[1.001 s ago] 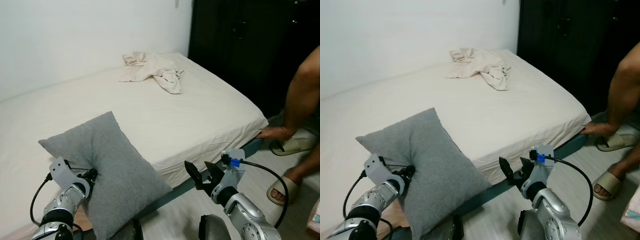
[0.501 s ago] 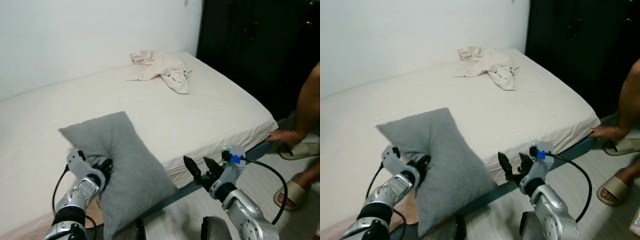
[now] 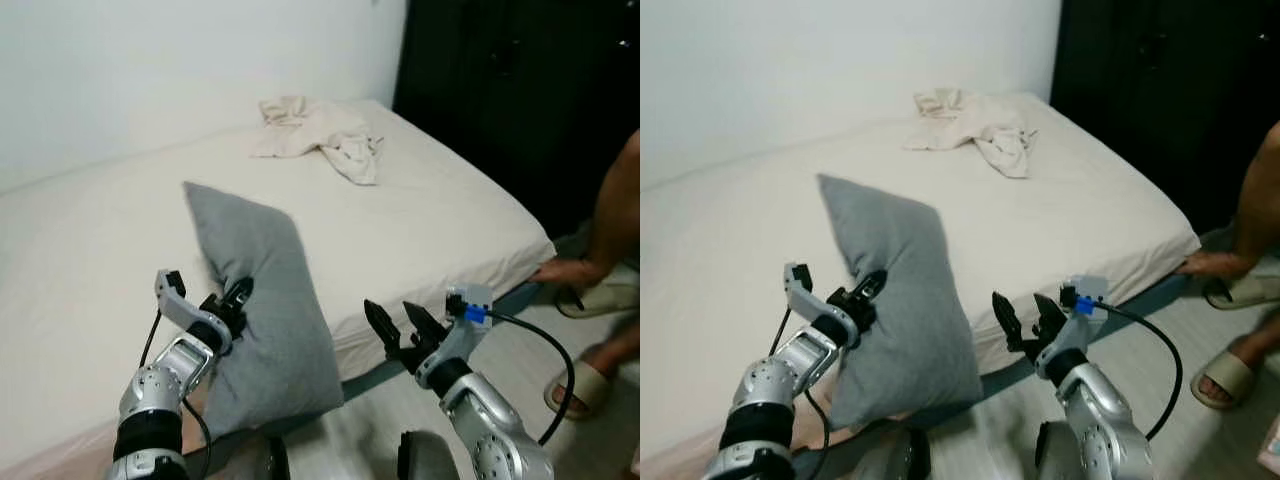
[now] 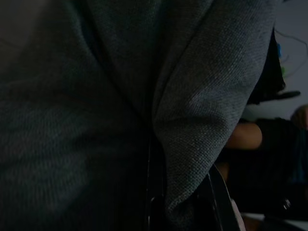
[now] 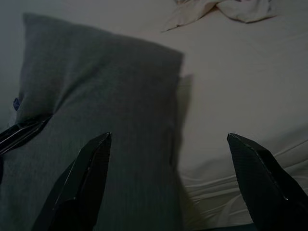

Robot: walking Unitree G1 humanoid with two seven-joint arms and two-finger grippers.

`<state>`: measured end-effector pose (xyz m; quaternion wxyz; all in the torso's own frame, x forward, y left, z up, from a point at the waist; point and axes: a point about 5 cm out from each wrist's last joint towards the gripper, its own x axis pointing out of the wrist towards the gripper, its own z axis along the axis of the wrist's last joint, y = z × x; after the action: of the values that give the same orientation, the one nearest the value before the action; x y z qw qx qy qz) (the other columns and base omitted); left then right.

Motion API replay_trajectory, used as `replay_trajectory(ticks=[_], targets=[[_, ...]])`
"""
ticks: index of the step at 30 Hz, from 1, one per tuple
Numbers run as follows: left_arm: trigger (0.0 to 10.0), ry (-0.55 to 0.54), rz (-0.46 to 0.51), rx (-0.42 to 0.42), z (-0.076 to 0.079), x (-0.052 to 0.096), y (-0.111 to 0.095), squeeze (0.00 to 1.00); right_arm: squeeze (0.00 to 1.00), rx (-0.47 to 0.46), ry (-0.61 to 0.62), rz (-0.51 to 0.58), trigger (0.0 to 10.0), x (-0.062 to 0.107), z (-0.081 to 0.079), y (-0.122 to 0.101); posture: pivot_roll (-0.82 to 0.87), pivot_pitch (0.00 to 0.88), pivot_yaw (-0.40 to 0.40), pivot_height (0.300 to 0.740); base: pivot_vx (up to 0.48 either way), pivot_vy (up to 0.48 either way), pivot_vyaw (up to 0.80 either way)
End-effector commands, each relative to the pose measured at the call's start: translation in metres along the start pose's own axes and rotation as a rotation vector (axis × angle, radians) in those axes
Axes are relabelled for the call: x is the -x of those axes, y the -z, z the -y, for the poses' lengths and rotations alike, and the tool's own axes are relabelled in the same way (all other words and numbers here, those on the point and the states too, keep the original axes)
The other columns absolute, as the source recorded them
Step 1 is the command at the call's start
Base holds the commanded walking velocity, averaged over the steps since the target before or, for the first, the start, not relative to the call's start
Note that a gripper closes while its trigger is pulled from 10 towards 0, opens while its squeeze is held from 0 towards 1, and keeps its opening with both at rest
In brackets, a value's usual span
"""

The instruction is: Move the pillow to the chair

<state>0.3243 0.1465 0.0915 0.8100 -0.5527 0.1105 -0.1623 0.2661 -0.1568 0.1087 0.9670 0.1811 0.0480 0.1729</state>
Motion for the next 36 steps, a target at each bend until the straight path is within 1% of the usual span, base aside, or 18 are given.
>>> replay_trajectory(ticks=[1,2,3,5,6,7,8,9,11,12,13,18,19,20,25,32,36], targets=[[0.0,0.019,-0.001,0.02,0.001,0.002,0.001,0.0,0.0,-0.017,-0.006,0.006,10.0,0.0,-0.001,0.002,-0.11,0.159,0.074,0.605,0.0,0.0,0.0],[0.0,0.019,-0.001,0.021,0.002,0.002,0.001,0.0,0.0,-0.016,-0.006,0.007,10.0,0.0,-0.001,0.002,-0.11,0.159,0.074,0.605,0.0,0.0,0.0],[0.0,0.025,0.017,0.017,0.006,0.004,-0.003,0.0,0.0,-0.031,-0.006,0.004,10.0,-0.002,-0.001,0.002,-0.1,0.16,0.074,0.605,0.0,0.0,0.0],[0.0,0.029,0.029,0.02,0.008,0.004,-0.005,0.0,0.0,-0.039,-0.011,0.013,10.0,-0.003,-0.002,0.0,-0.1,0.16,0.074,0.605,0.0,0.0,0.0],[0.0,0.042,0.049,0.022,0.015,0.003,-0.008,0.0,0.0,-0.034,-0.024,0.021,10.0,-0.003,-0.003,-0.001,-0.1,0.159,0.072,0.615,0.0,0.0,0.0],[0.0,0.042,0.049,0.022,0.015,0.003,-0.008,0.0,0.0,-0.034,-0.024,0.021,10.0,-0.003,-0.003,-0.001,-0.1,0.159,0.072,0.615,0.0,0.0,0.0],[0.0,0.057,0.061,0.018,0.021,0.001,-0.009,0.0,0.0,-0.031,-0.029,0.023,10.0,-0.003,-0.003,-0.002,-0.1,0.158,0.07,0.625,0.0,0.0,0.0],[0.0,0.064,0.063,0.014,0.024,0.0,-0.01,0.0,0.0,-0.031,-0.029,0.022,10.0,-0.003,-0.003,-0.002,-0.1,0.158,0.07,0.63,0.0,0.0,0.0],[0.0,0.064,0.063,0.014,0.024,0.0,-0.01,0.0,0.0,-0.031,-0.029,0.022,10.0,-0.003,-0.003,-0.002,-0.1,0.158,0.07,0.63,0.0,0.0,0.0],[0.0,0.093,0.072,-0.006,0.036,-0.003,-0.01,0.0,0.0,-0.033,-0.029,0.023,10.0,-0.003,-0.003,-0.002,-0.1,0.158,0.069,0.64,0.0,0.0,0.0],[0.0,0.108,0.079,-0.01,0.042,-0.004,-0.01,0.0,0.0,-0.034,-0.029,0.023,10.0,-0.003,-0.003,-0.002,-0.11,0.157,0.07,0.645,0.0,0.0,0.0],[0.0,0.147,0.073,-0.02,0.054,-0.006,-0.007,0.0,0.0,-0.034,-0.032,0.025,10.0,-0.003,-0.003,-0.001,-0.11,0.155,0.071,0.665,0.0,0.0,0.0],[0.0,0.147,0.073,-0.02,0.054,-0.006,-0.007,0.0,0.0,-0.034,-0.032,0.025,10.0,-0.003,-0.003,-0.001,-0.11,0.155,0.071,0.665,0.0,0.0,0.0],[0.0,0.153,0.063,-0.02,0.056,-0.006,-0.005,0.0,0.0,-0.036,-0.033,0.025,10.0,-0.003,-0.003,-0.001,-0.11,0.155,0.071,0.675,0.0,0.0,0.0],[0.0,0.131,0.049,-0.024,0.052,-0.003,0.0,0.0,0.0,-0.032,-0.035,0.024,10.0,-0.004,-0.003,-0.001,-0.11,0.152,0.071,0.7,0.0,0.0,0.0],[0.0,0.124,0.054,-0.046,0.053,-0.002,-0.001,0.0,0.0,-0.022,-0.039,0.019,10.0,-0.004,-0.003,-0.001,-0.11,0.145,0.069,0.74,0.0,0.0,0.0],[0.0,0.117,0.059,-0.06,0.052,-0.002,-0.002,0.0,0.0,-0.013,-0.04,0.013,10.0,-0.004,-0.003,0.0,-0.11,0.142,0.069,0.74,0.0,0.0,0.0]])
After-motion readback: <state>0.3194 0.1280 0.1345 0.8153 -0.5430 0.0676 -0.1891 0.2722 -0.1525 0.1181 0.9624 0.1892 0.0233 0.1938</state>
